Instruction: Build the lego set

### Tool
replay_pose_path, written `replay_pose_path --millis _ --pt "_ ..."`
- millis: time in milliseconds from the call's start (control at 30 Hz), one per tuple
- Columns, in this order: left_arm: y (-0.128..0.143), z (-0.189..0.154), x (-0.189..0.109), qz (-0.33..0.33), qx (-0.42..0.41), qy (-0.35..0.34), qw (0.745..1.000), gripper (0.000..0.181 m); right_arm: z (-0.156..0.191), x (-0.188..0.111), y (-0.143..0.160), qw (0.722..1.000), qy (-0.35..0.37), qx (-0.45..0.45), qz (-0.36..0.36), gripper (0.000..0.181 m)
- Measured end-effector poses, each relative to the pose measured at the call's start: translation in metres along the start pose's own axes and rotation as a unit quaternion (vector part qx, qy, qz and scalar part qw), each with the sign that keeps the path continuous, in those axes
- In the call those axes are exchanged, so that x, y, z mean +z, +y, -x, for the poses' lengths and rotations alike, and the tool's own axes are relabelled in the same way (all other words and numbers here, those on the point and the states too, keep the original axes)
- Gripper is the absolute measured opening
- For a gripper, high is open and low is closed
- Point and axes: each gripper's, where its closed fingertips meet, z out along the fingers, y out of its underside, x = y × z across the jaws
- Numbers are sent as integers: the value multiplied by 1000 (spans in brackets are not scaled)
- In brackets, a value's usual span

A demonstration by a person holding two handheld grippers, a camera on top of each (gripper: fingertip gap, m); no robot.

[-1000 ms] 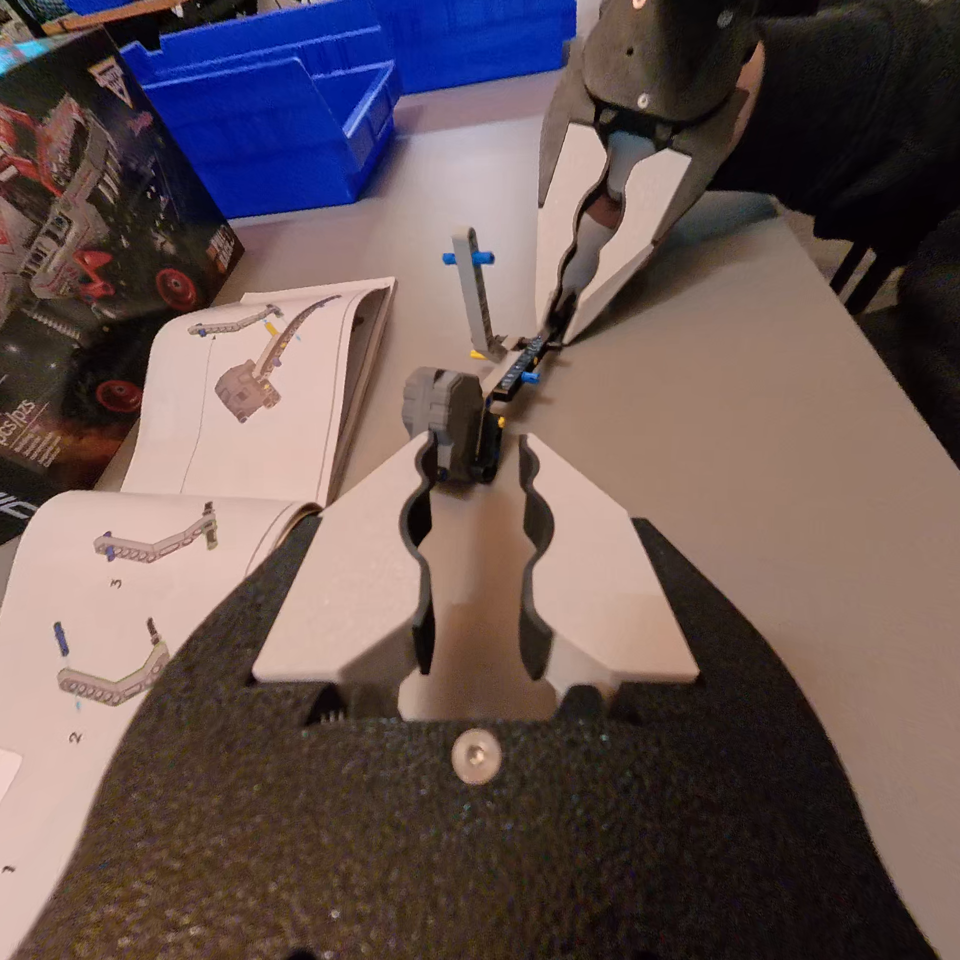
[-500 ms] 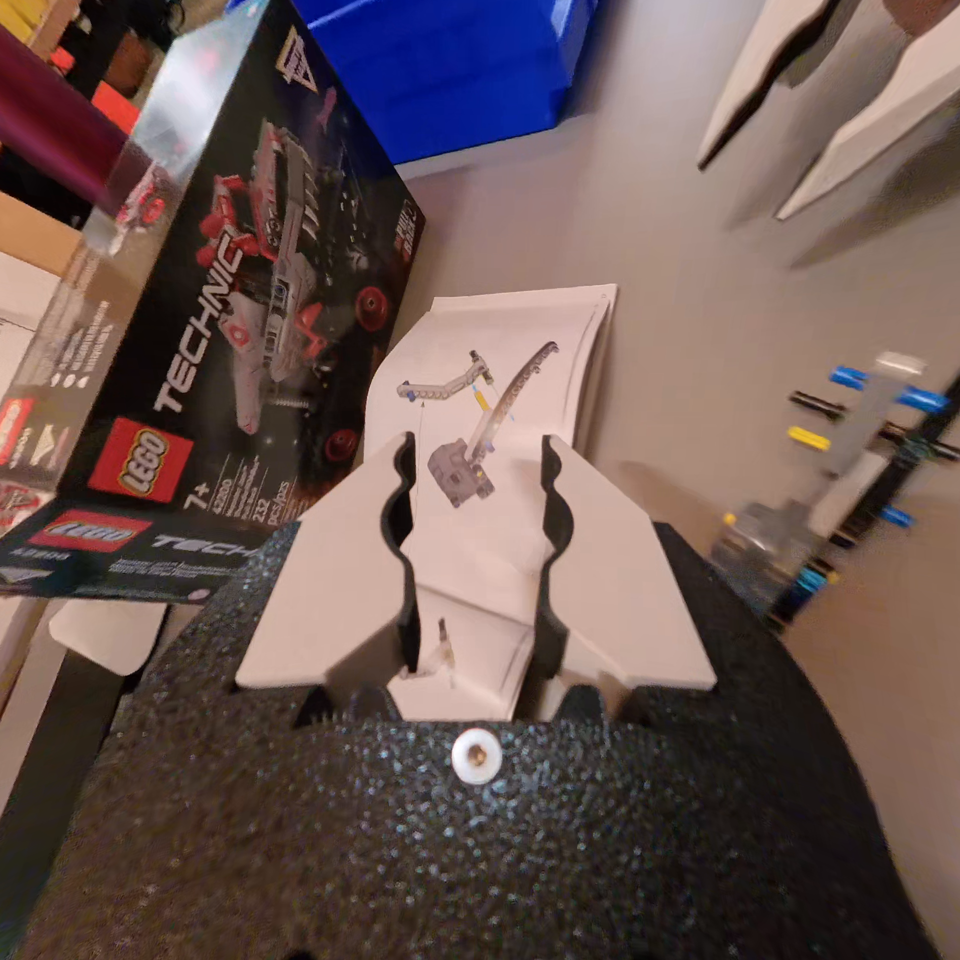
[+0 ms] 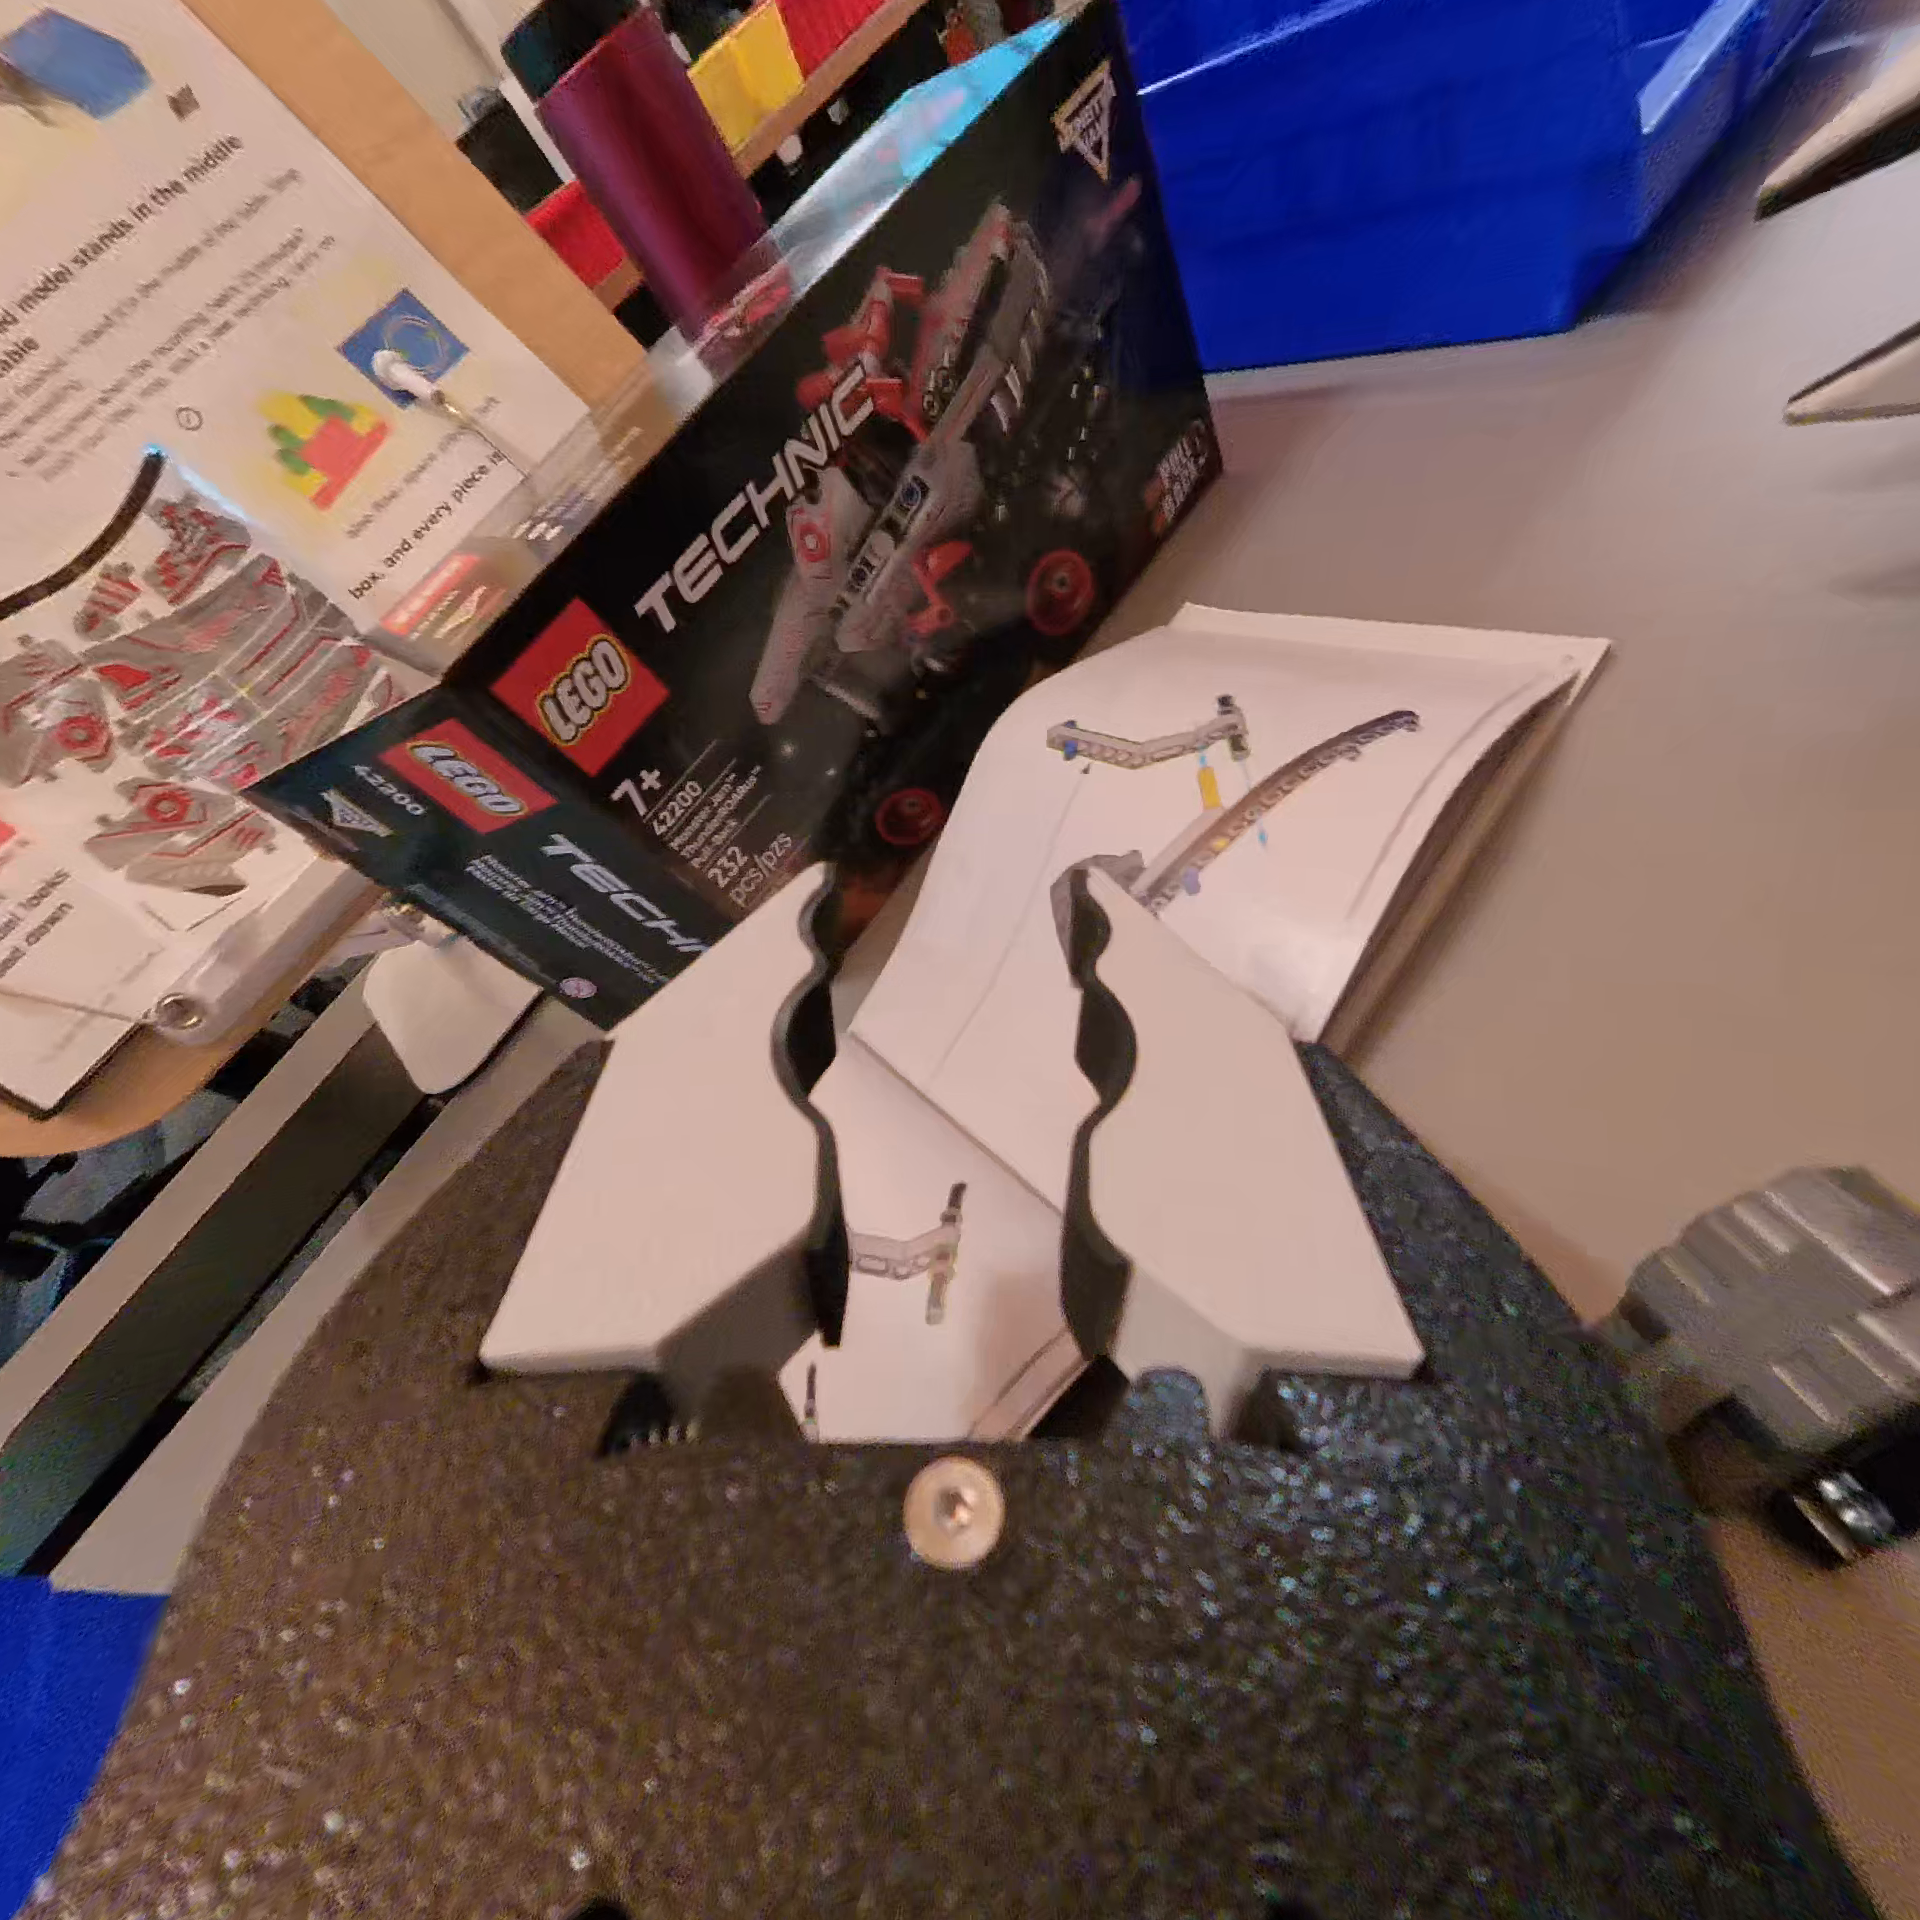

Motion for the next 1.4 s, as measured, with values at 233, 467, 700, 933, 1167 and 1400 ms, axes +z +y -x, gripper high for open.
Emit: replay_pose_path --millis 233,467,700,933,1167,1400 --pt "-24 -56 -35 -60 18 234 970 43 9 3 5 999 -6 -43 19 30" --pt "10 -108 -78 22 35 405 914 60 13 3 8 998 -13 -59 26 27" --pt "26 -121 -65 44 81 393 915 35 24 3 5 996 -36 -75 20 26" --pt "7 -130 -60 33 162 339 926 26 63 -24 -20 976 -215 13 -24 36" --pt "-15 -130 -57 98 -92 446 885 24 90 -57 -29 936 -341 68 56 69" --pt "-55 -103 -59 98 -314 553 766 24 61 -74 -51 947 -292 134 -11 65"
